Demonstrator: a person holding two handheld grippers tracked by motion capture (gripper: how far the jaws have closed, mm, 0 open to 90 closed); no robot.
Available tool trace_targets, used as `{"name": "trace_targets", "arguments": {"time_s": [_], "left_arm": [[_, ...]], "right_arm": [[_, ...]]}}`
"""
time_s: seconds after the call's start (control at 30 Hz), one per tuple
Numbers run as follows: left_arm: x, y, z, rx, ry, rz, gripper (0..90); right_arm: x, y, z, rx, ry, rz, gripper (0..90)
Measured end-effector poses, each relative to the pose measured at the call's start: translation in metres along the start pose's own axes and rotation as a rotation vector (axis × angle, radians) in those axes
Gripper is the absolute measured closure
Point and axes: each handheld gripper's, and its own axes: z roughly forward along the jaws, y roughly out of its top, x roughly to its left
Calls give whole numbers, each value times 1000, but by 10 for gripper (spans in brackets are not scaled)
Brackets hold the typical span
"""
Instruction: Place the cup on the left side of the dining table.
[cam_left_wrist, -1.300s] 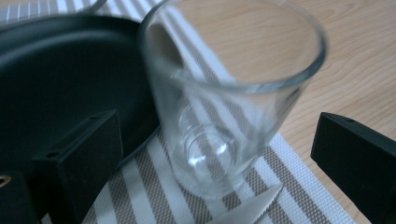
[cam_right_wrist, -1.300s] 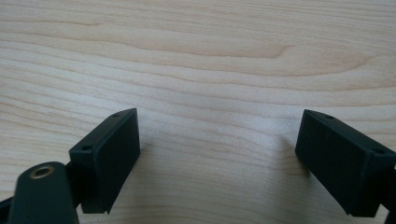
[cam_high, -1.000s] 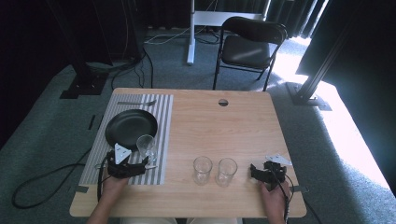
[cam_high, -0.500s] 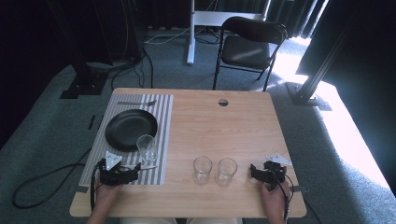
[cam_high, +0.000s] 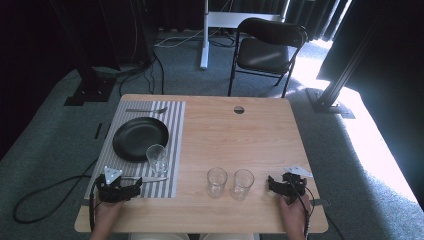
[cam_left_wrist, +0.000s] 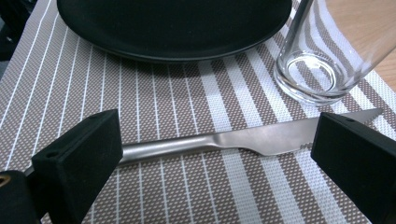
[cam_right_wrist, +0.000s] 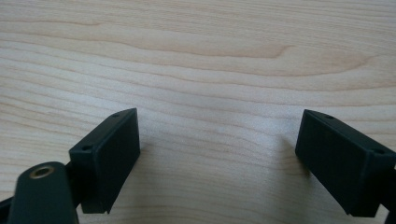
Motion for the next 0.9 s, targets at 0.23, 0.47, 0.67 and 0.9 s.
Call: {"name": "trace_targets", "arguments": {"time_s": [0.23,0.47,0.67,0.9], "left_arm": [[10,-7,0,41,41,-31,27],[17,-11,0,106,68,-50,27],[22,-17,0,120,58,-68,27],[25,-19,-1,130,69,-81,27]], "right_arm": [[0,0,0,0,0,0,132],[0,0,0,0,0,0,132],[0,0,0,0,0,0,132],[0,0,0,0,0,1,132]]}}
